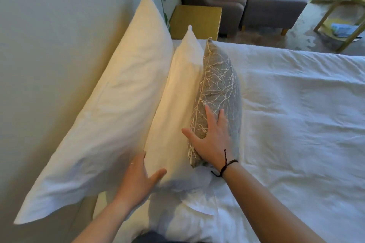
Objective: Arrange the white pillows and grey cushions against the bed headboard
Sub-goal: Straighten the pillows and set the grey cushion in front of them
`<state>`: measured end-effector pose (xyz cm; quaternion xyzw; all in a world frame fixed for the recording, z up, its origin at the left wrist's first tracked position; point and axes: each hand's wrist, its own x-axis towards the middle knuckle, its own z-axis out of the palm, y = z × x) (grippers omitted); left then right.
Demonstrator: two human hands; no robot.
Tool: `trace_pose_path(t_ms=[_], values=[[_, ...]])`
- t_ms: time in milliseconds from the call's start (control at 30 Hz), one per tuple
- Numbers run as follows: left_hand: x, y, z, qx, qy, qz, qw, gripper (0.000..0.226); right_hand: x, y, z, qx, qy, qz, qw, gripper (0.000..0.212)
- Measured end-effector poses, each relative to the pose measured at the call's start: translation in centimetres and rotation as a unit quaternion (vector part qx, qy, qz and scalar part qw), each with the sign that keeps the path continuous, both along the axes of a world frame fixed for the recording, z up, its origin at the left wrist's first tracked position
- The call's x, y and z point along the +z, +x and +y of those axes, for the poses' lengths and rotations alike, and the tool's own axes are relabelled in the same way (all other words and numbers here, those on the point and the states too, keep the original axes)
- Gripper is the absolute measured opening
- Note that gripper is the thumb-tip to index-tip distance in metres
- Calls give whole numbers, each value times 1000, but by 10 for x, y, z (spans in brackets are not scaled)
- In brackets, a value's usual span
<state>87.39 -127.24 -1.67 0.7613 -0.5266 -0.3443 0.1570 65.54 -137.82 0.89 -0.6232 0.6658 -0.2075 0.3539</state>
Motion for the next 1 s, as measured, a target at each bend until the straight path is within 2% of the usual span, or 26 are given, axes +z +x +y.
trace_pose_path(t_ms=[67,133,300,400,500,667,800,1000], values=[[2,4,21,11,1,19,1000,61,2,5,4,15,-3,41,999,101],[1,6,39,14,17,-12,1000,56,2,9,3,19,5,58,998,101],[-1,12,64,11,44,-50,998,23,0,14,-4,24,30,71,997,100],[7,23,71,-11,40,-94,995,36,3,14,-4,23,37,72,996,98],[15,38,78,-23,0,-98,995,49,5,13,-4,23,37,62,997,97],[15,56,89,-64,16,-134,989,49,2,15,-4,29,32,68,997,92],[8,60,94,-60,13,-106,992,49,-3,20,-7,35,35,70,996,93],[18,73,96,-82,9,-112,990,49,6,14,-6,44,55,69,995,100]])
